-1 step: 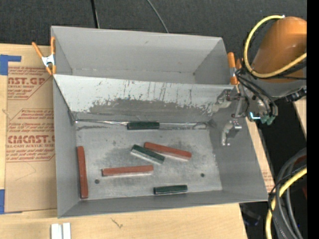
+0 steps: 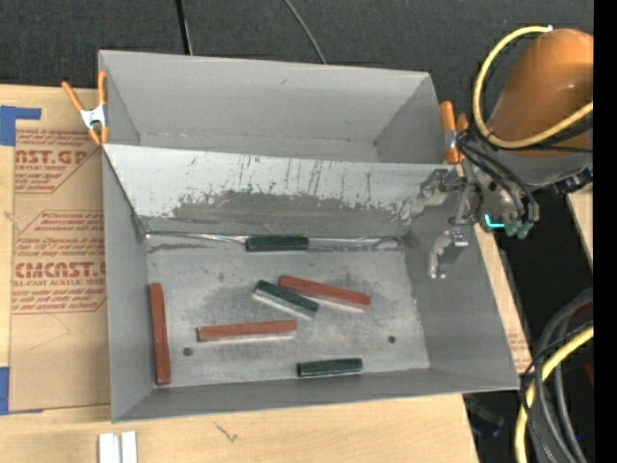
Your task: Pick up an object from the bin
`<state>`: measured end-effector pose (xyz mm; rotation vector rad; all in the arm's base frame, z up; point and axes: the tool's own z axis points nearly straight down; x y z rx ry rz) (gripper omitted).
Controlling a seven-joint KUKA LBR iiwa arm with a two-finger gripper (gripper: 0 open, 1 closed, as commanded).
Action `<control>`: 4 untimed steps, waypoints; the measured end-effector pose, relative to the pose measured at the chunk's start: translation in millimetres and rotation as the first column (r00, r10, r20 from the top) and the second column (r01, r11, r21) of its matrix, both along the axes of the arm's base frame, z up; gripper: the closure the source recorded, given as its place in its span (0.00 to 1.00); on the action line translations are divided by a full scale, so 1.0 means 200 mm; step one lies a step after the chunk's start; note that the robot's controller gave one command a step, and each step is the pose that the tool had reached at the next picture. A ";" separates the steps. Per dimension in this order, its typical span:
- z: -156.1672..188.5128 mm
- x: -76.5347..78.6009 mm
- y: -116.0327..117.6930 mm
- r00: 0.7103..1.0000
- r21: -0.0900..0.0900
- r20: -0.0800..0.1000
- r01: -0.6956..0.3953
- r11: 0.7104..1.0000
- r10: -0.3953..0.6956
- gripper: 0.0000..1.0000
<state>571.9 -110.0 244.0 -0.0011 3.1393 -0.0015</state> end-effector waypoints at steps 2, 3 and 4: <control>-0.56 -0.13 0.12 0.997 0.001 0.003 0.080 0.997 -0.080 0.00; -0.79 -0.10 0.31 0.999 0.001 -0.001 0.050 0.999 -0.050 1.00; -0.79 -0.10 0.31 0.999 0.001 -0.001 0.050 0.999 -0.050 1.00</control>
Offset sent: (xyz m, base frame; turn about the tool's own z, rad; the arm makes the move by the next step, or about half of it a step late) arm -0.0378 0.0466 -0.1694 0.1476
